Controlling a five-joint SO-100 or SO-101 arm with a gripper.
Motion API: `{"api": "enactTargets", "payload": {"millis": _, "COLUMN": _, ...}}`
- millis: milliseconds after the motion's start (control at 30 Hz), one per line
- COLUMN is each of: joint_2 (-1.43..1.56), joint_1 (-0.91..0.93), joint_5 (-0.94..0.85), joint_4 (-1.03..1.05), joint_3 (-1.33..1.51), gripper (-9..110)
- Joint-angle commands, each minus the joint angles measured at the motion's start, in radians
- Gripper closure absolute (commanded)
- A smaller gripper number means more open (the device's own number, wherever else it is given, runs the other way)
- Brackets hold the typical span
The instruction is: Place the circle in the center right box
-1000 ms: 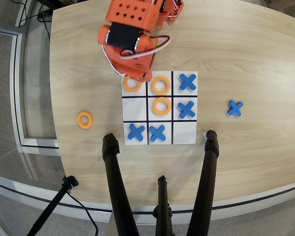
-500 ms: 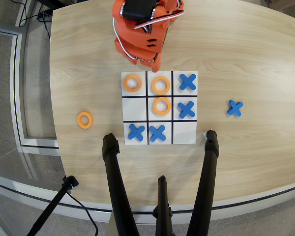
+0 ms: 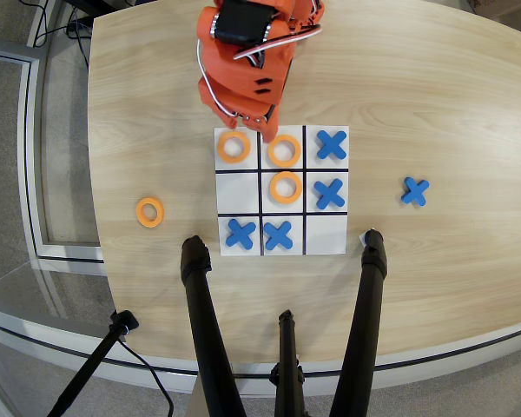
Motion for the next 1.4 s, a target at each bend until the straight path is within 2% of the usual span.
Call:
{"api": "enactTargets", "payload": {"millis": 0, "joint_2": -0.008, "joint_1": 0.015, "joint_5": -0.005, "joint_4": -0.031, "joint_3": -0.031, "gripper": 82}}
{"api": "enactTargets", "payload": {"millis": 333, "joint_2": -0.25, "joint_1": 0.094, "joint_5": -0.005, "joint_4": -0.132, "joint_3": -0.252, "gripper": 82}}
{"api": "enactTargets", "payload": {"millis": 733, "joint_2": -0.804, "joint_1": 0.209, "joint_5": 0.044, "joint_4": -0.135, "joint_3": -0.882, "gripper": 82}}
{"api": "enactTargets", "payload": {"millis": 1000, "joint_2": -1.095, "joint_1": 0.301, "joint_5": 0.035, "joint_4": -0.143, "joint_3": -1.206, "gripper": 81}}
{"api": "enactTargets", "payload": {"millis": 1167, "joint_2": -1.235, "joint_1": 0.333, "joint_5": 0.028, "joint_4": -0.147, "joint_3": -1.325, "gripper": 81}}
{"api": "enactTargets", "payload": {"millis": 1367, "joint_2": -1.321, "joint_1": 0.341, "joint_5": 0.02, "joint_4": -0.169, "joint_3": -1.328, "gripper": 81}}
